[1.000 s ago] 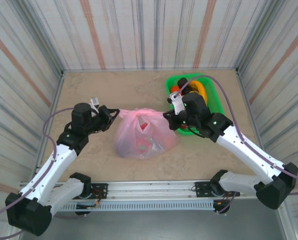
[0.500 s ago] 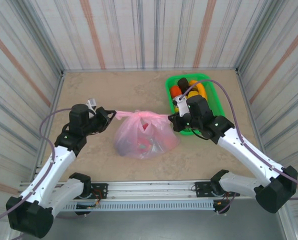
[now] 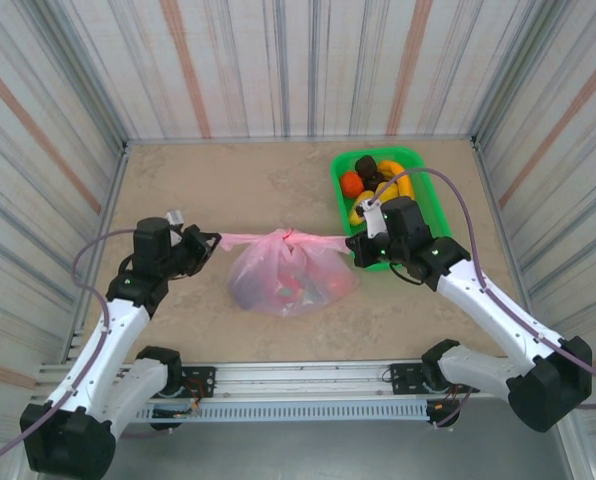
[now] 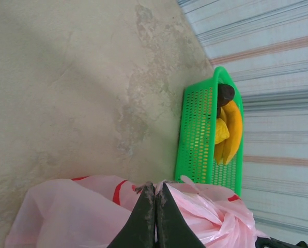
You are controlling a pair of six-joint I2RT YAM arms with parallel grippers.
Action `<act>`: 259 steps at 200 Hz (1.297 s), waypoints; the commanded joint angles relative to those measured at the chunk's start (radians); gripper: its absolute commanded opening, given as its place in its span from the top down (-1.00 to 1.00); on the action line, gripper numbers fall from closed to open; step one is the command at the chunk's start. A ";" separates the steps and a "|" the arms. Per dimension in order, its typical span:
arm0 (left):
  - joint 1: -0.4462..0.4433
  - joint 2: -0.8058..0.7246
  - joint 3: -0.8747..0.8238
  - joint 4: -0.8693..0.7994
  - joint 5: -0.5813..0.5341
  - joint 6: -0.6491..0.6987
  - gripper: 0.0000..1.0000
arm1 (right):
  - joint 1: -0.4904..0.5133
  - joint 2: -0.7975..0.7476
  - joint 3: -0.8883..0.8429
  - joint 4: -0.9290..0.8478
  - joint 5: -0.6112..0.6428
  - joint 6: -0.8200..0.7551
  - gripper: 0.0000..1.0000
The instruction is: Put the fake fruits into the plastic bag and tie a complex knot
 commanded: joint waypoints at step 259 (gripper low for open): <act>0.073 0.002 -0.071 -0.022 -0.125 0.061 1.00 | -0.123 -0.029 -0.119 -0.013 0.025 0.038 1.00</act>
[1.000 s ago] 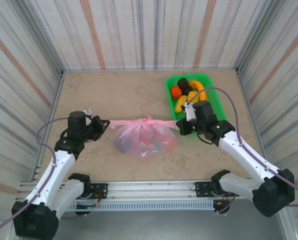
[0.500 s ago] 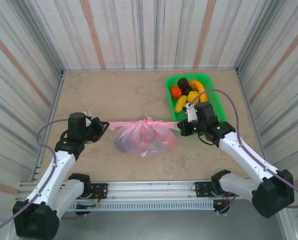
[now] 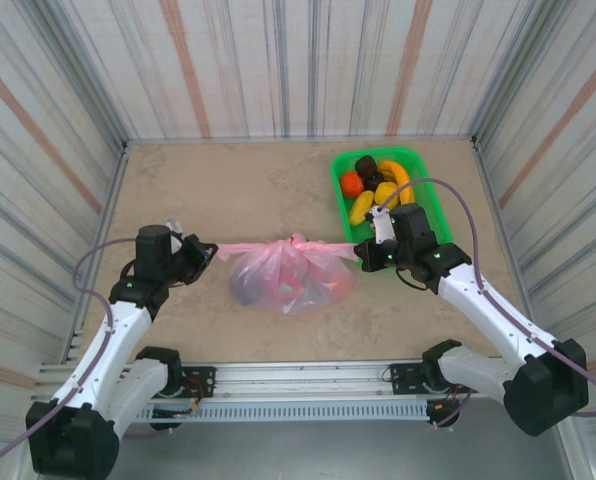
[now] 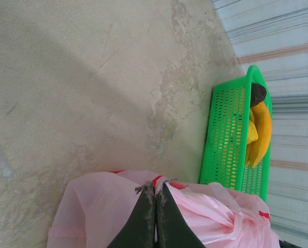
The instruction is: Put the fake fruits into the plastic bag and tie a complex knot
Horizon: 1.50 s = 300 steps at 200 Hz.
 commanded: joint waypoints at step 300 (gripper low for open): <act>0.045 -0.029 -0.001 0.048 -0.041 0.025 -0.01 | -0.056 -0.068 -0.029 0.106 -0.049 0.031 -0.98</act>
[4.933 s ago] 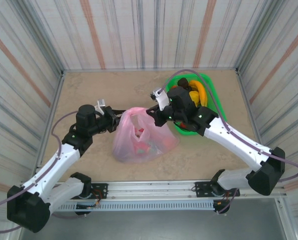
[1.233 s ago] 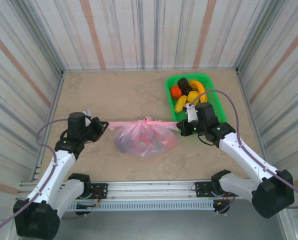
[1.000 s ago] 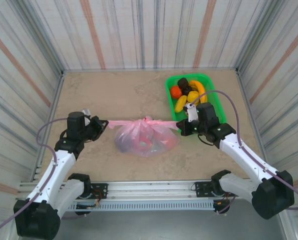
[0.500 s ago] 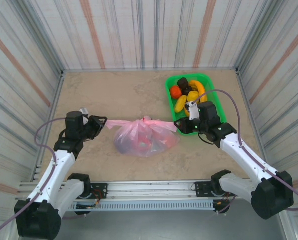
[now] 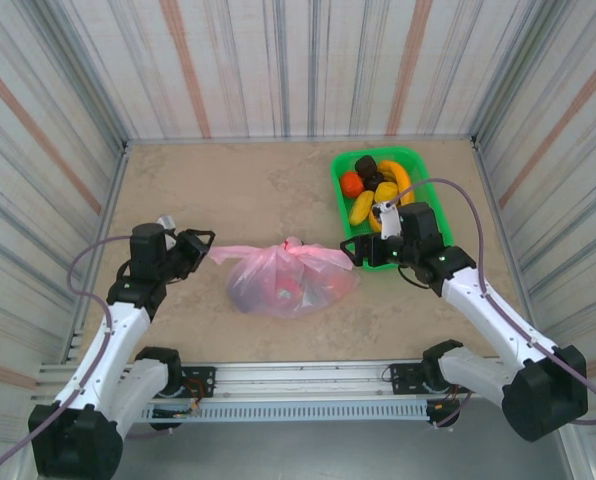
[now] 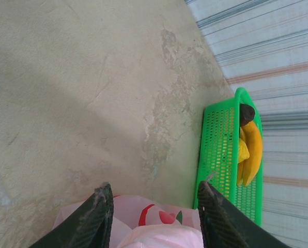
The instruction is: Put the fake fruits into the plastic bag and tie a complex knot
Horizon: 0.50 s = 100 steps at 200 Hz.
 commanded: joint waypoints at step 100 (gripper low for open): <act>0.024 -0.094 0.021 -0.046 -0.035 0.108 -0.73 | -0.027 -0.088 0.017 -0.044 0.052 -0.012 -0.98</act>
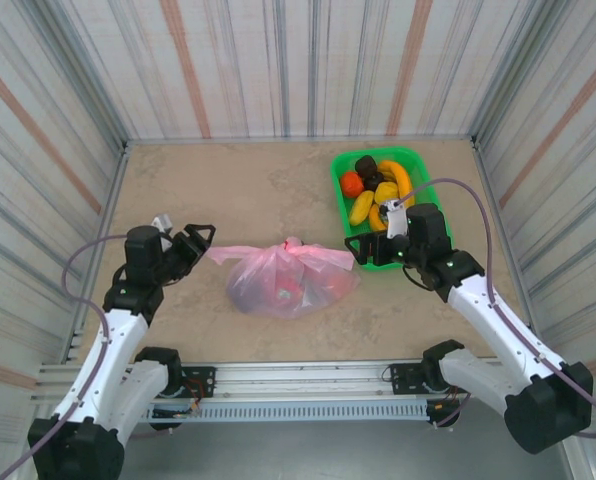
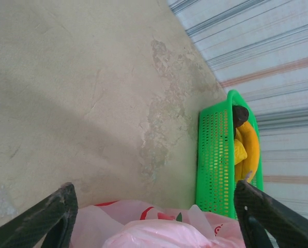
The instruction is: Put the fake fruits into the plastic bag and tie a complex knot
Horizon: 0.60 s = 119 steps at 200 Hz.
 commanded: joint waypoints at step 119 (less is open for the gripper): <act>0.153 -0.146 0.151 -0.178 -0.067 0.201 -0.97 | -0.226 -0.113 0.113 -0.139 0.149 -0.038 -0.98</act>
